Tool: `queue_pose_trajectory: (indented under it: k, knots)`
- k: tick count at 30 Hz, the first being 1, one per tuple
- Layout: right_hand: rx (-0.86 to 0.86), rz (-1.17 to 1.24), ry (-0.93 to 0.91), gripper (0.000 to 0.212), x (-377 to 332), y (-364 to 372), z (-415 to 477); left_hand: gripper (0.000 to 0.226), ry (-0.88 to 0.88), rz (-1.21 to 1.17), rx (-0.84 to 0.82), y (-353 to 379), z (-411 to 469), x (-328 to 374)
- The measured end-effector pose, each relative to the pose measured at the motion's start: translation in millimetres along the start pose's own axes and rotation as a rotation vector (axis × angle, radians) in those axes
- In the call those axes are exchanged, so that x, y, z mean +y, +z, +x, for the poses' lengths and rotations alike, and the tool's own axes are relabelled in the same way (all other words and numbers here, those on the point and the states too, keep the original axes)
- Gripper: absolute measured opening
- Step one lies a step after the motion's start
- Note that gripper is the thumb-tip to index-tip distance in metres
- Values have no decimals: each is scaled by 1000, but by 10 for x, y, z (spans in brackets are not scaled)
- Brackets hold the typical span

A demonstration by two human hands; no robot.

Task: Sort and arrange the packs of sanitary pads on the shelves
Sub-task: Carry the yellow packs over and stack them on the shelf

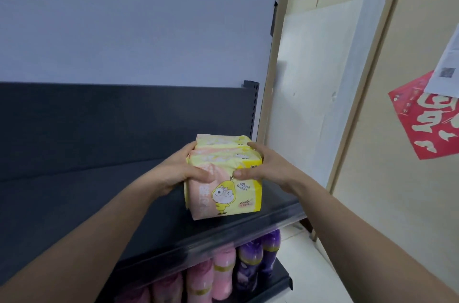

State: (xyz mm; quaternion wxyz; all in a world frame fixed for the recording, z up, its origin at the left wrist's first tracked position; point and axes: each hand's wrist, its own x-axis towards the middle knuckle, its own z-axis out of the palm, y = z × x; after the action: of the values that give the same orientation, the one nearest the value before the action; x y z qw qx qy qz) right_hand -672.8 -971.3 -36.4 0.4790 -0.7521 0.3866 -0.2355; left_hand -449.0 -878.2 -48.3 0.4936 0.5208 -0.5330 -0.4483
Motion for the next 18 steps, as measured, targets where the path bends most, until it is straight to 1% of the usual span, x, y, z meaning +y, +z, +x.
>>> queue_pose_trajectory:
  k: [2,3,4,5,7,10,12,13,15,18]
  knots:
    - [-10,20,-13,127,96,-127,159,73,11,25,11,55,174,-16]
    - [-17,33,-19,120,138,-185,237,72,10,34,20,69,268,-33]
    - [-23,44,-26,112,176,-240,317,74,1,40,31,85,363,-52]
    - [-25,53,-37,107,207,-292,399,81,1,47,43,94,460,-75]
    - [-29,67,-50,111,273,-387,574,100,-8,60,56,116,644,-116]
    - [-22,96,-48,112,363,-499,807,99,3,62,95,177,871,-143]
    - [-26,130,-48,111,417,-548,940,128,-17,51,145,205,997,-153]
    - [-28,142,-48,111,453,-568,1008,135,-26,44,168,196,1062,-179]
    - [-29,160,-44,114,503,-596,1122,132,-32,23,198,183,1153,-203]
    - [-32,169,-59,120,578,-641,1283,118,-20,49,212,189,1250,-234]
